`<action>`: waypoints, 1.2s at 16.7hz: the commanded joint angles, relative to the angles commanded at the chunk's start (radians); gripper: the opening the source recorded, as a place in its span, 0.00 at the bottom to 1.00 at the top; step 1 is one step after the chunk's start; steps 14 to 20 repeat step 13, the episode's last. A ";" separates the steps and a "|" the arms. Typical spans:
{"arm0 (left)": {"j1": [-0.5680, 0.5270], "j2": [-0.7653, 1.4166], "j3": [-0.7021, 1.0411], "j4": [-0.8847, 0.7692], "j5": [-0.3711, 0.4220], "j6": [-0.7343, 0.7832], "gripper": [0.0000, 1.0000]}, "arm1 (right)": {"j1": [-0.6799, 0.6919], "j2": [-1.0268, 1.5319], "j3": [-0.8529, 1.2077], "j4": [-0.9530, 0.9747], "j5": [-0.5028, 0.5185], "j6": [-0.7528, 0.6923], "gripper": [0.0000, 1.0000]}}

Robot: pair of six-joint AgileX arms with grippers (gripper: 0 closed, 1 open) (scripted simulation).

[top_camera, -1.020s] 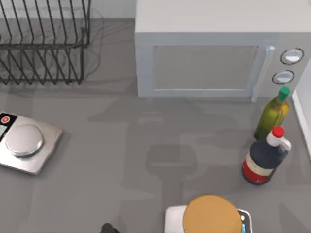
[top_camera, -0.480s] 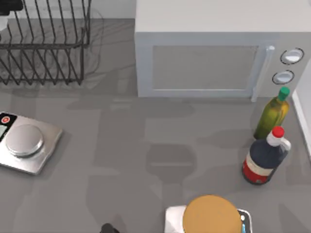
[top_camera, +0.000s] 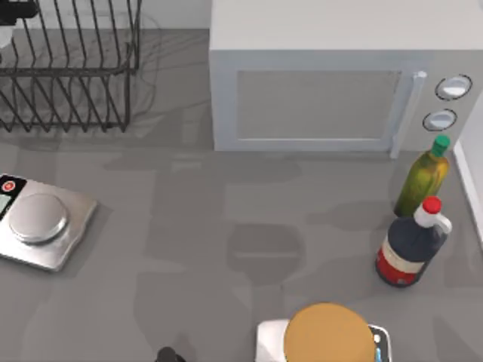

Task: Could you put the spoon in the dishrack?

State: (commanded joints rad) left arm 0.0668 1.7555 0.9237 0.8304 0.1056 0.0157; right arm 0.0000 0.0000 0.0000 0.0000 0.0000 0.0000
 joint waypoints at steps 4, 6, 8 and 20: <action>0.000 0.000 0.000 0.000 0.000 0.000 0.75 | 0.000 0.000 0.000 0.000 0.000 0.000 1.00; 0.000 0.000 0.000 0.000 0.000 0.000 0.90 | 0.000 0.000 0.000 0.000 0.000 0.000 1.00; 0.000 0.000 0.000 0.000 0.000 0.000 1.00 | 0.000 0.000 0.000 0.000 0.000 0.000 1.00; 0.000 0.000 0.000 0.000 0.000 0.000 1.00 | 0.000 0.000 0.000 0.000 0.000 0.000 1.00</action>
